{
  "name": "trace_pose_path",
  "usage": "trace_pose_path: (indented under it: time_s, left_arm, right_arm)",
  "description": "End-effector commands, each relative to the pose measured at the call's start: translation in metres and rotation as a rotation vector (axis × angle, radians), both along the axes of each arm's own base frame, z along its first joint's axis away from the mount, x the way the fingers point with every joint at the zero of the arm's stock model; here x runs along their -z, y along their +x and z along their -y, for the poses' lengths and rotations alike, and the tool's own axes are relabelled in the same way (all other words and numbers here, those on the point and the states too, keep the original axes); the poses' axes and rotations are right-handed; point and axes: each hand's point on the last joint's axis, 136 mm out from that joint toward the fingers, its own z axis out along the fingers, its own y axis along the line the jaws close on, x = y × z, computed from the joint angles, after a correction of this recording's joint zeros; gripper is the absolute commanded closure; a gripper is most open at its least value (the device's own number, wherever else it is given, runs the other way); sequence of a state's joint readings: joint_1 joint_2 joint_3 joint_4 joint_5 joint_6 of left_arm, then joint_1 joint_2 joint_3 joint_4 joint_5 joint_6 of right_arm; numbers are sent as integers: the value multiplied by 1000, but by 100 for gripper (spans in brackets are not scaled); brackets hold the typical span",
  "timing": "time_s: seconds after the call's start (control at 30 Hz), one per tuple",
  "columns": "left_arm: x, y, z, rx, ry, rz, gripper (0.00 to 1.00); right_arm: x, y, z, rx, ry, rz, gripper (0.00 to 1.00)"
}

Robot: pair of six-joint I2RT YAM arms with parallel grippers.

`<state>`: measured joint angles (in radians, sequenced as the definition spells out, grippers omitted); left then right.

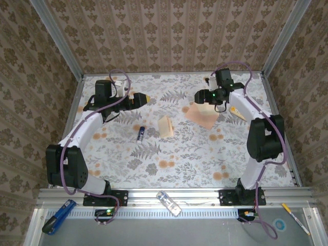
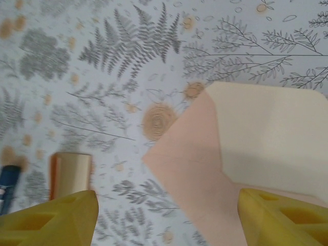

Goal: Place the letter into the envelope and seal it

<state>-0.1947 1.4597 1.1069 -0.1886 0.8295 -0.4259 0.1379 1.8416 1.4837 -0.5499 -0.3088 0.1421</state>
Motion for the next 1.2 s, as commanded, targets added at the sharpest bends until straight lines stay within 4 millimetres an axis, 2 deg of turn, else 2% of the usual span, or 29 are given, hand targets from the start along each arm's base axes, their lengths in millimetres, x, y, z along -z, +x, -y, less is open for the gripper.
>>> trace_pose_path:
  time_s: [0.0, 0.2, 0.53, 0.93, 1.07, 1.17]
  left_arm:
    - [-10, -1, -3, -1, 10, 43, 0]
    - [-6, -1, -5, -7, 37, 32, 0]
    - [-6, 10, -9, -39, 57, 29, 0]
    - [-3, 21, -10, -41, 45, 15, 0]
    - [-1, 25, -8, -42, 27, 10, 0]
    - [-2, 25, -7, -41, 20, 12, 0]
  right_arm:
    - [15, 13, 19, -66, -118, 15, 27]
    - [37, 33, 44, -49, -111, 3, 27]
    - [63, 50, 56, -70, -105, -45, 27]
    - [87, 35, 68, -104, -81, -137, 30]
    - [95, 30, 66, -114, -51, -172, 34]
    - [95, 29, 63, -120, -23, -174, 41]
